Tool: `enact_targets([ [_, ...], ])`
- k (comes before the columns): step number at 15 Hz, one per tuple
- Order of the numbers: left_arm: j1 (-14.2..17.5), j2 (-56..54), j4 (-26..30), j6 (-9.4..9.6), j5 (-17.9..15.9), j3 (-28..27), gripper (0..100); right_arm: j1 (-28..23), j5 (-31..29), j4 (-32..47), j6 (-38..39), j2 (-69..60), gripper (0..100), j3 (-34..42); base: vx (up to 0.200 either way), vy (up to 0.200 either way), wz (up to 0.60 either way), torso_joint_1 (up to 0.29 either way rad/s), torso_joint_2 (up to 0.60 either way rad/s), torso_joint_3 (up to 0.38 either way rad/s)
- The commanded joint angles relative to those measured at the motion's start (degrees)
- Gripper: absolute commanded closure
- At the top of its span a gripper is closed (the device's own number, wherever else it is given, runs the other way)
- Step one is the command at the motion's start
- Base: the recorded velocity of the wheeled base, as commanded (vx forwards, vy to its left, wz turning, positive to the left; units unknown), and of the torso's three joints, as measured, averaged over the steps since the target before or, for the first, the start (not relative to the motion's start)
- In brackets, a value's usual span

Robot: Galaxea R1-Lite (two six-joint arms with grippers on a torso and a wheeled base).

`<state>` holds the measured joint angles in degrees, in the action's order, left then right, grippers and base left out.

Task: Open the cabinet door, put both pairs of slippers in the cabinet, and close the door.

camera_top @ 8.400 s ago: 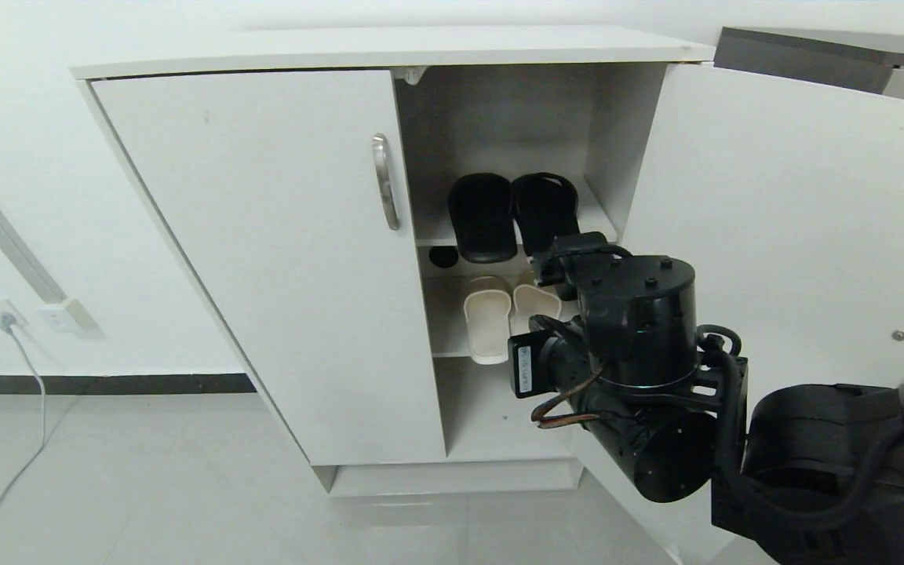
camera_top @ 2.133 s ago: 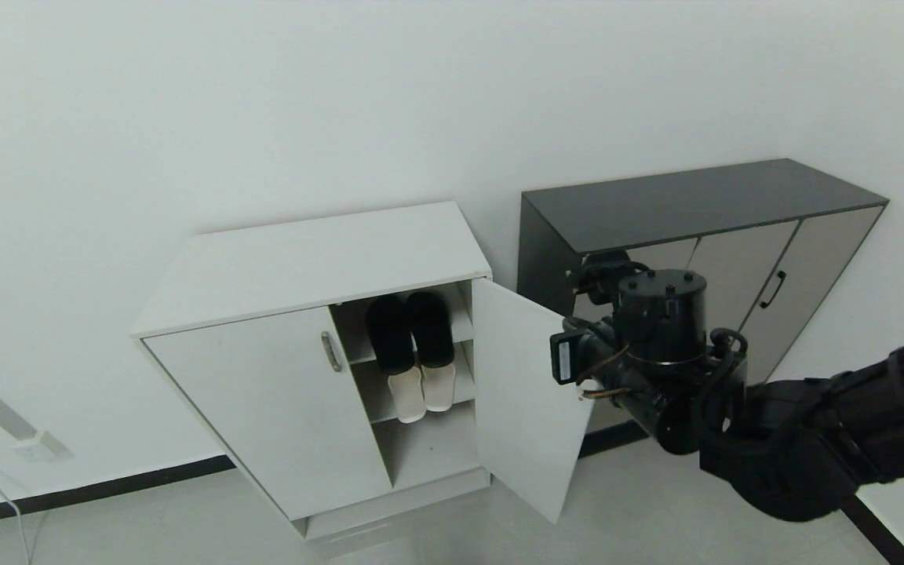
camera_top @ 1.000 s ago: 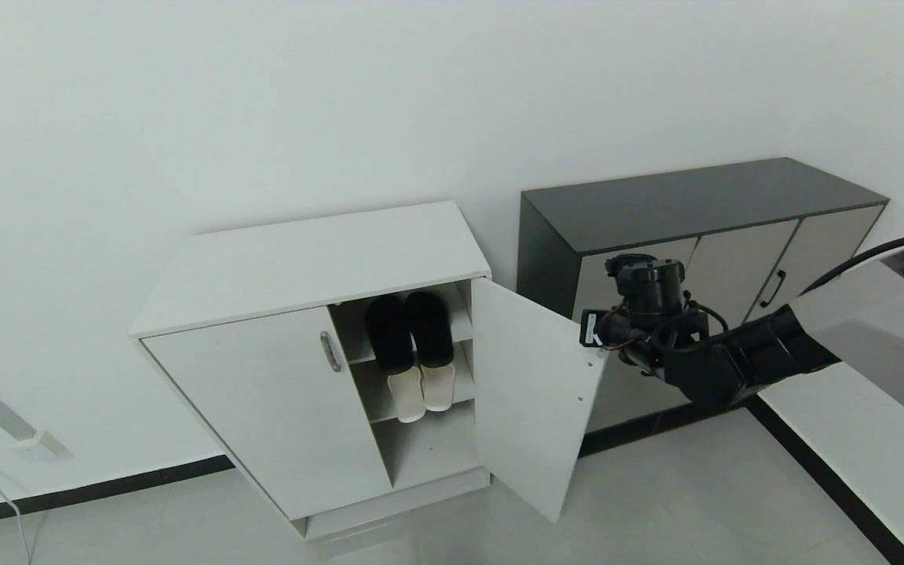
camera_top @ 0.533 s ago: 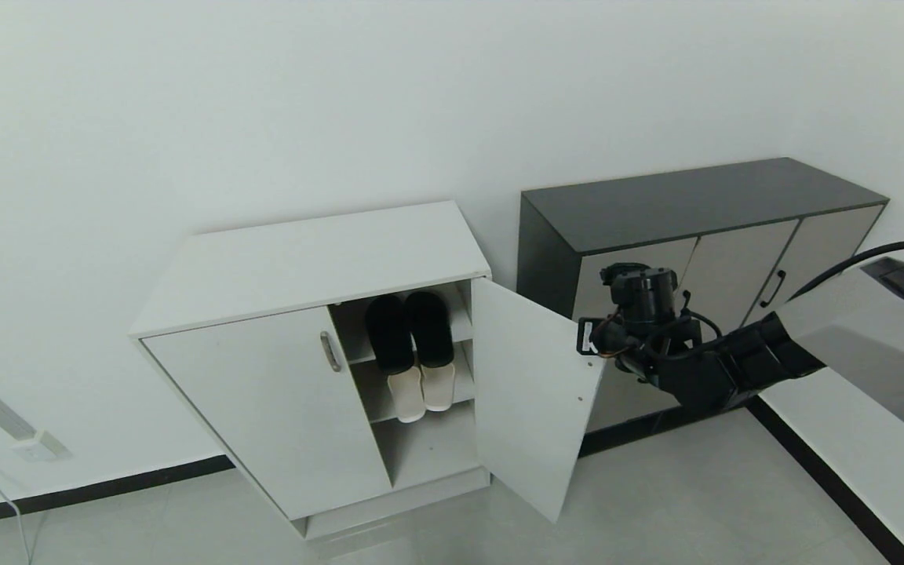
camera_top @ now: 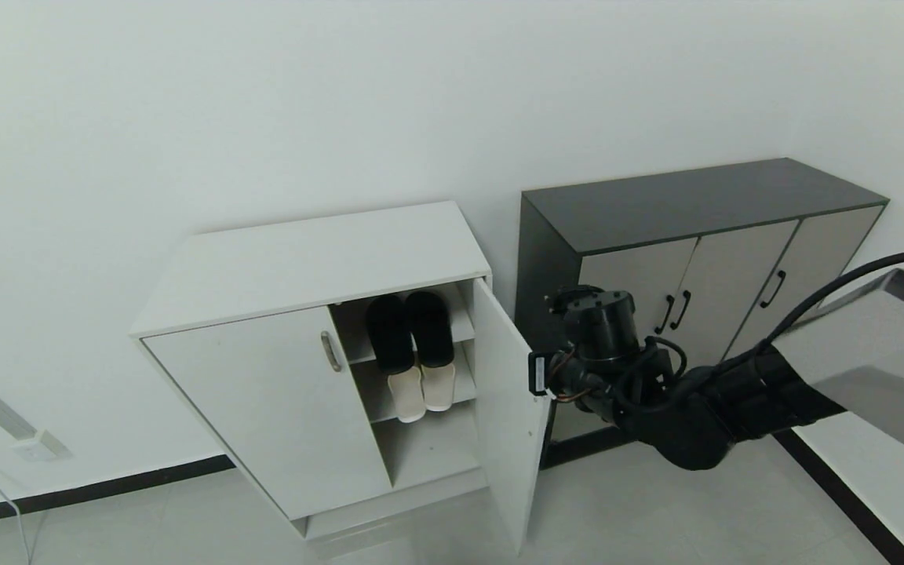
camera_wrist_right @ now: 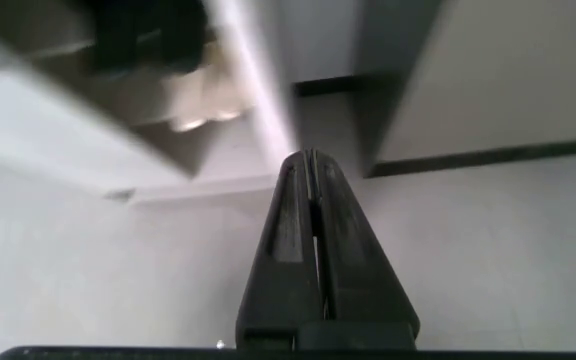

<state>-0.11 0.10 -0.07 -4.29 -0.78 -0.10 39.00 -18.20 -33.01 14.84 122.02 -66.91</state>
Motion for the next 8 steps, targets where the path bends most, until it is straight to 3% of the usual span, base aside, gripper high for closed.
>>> enact_targets([
  [1,0.0,0.1,0.0,-0.02,0.0,0.0,100,4.1,0.0,0.0,0.1,-4.9,100,3.2,0.000,0.000,0.00,0.000,0.00,0.000],
  [8,0.0,0.1,0.0,-0.02,0.1,0.0,100,6.4,0.0,0.0,-2.1,-7.1,100,6.4,0.000,0.000,0.00,0.000,0.00,0.000],
])
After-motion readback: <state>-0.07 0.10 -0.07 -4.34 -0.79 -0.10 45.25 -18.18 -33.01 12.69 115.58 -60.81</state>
